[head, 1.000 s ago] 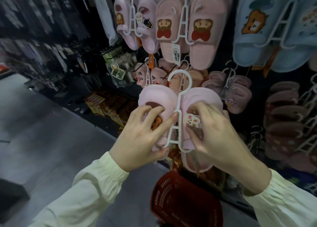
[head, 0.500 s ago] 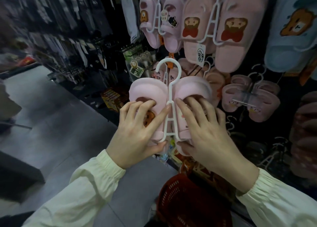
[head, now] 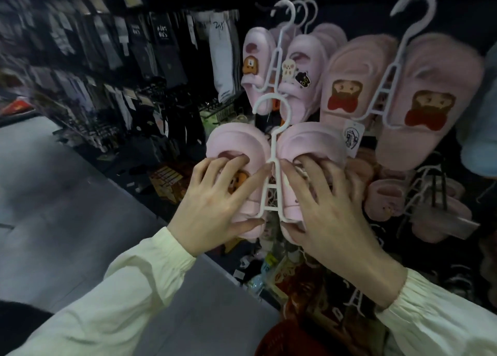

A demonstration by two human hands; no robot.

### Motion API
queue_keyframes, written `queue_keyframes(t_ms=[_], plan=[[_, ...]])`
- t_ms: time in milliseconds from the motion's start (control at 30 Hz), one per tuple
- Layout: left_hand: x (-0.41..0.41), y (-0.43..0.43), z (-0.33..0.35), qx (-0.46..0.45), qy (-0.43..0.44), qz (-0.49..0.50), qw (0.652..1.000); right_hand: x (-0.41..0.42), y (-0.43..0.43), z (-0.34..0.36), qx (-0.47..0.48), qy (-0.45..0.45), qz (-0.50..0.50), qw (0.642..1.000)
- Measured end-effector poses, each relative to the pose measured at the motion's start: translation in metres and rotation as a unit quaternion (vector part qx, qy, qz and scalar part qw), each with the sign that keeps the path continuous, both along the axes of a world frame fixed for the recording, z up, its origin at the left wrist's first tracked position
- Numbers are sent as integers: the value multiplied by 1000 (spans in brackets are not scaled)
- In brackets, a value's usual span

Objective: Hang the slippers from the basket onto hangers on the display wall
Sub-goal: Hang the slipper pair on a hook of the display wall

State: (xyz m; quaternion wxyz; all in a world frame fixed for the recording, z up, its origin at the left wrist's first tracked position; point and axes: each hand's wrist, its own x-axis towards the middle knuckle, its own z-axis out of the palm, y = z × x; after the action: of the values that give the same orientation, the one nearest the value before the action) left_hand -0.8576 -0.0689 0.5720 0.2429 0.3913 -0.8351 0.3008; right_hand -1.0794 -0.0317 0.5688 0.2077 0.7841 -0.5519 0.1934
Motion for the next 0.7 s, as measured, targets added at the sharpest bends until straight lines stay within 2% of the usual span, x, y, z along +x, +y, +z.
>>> queue_keyframes(t_ms=[300, 700], plan=[[35, -106, 28, -7, -15, 12, 1000, 46, -82, 37, -55, 49, -75, 994], [39, -213, 76, -13, -21, -58, 998, 63, -158, 75, -98, 56, -153, 982]])
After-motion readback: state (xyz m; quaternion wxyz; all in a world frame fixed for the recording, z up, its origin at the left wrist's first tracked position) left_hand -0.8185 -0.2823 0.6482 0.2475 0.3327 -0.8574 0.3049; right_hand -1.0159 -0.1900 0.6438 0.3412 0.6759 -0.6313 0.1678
